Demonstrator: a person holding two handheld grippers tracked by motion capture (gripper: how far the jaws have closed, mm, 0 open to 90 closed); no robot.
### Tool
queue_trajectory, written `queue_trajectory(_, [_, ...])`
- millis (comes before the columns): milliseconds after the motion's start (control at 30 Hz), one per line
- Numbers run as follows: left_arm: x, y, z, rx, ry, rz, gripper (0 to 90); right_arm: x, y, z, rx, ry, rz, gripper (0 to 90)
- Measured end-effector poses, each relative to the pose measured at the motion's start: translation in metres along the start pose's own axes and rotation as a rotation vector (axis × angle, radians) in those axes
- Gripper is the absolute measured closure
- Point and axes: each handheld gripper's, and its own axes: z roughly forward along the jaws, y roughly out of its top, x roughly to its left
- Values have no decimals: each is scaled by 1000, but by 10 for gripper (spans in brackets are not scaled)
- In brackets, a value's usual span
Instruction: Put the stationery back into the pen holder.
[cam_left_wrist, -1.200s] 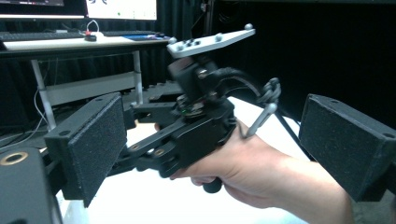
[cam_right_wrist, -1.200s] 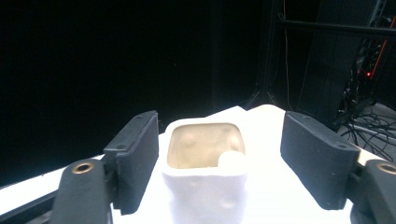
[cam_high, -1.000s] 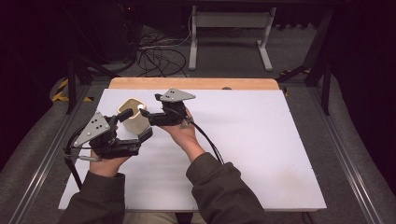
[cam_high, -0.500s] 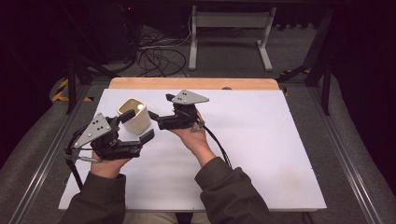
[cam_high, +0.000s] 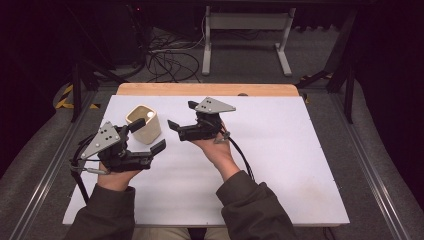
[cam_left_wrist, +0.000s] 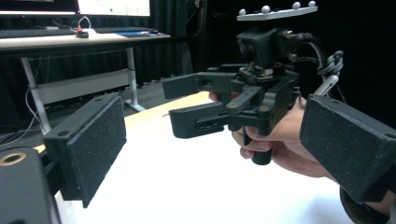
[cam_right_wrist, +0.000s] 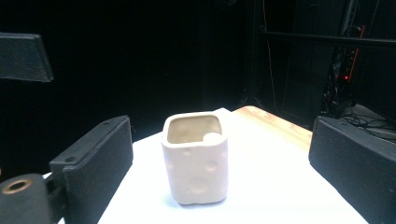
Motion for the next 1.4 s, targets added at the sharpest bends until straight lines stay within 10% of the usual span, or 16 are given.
queue_trajectory(1400, [4, -2, -5, 6, 27, -1, 77, -15, -3, -81, -47, -35, 3, 15])
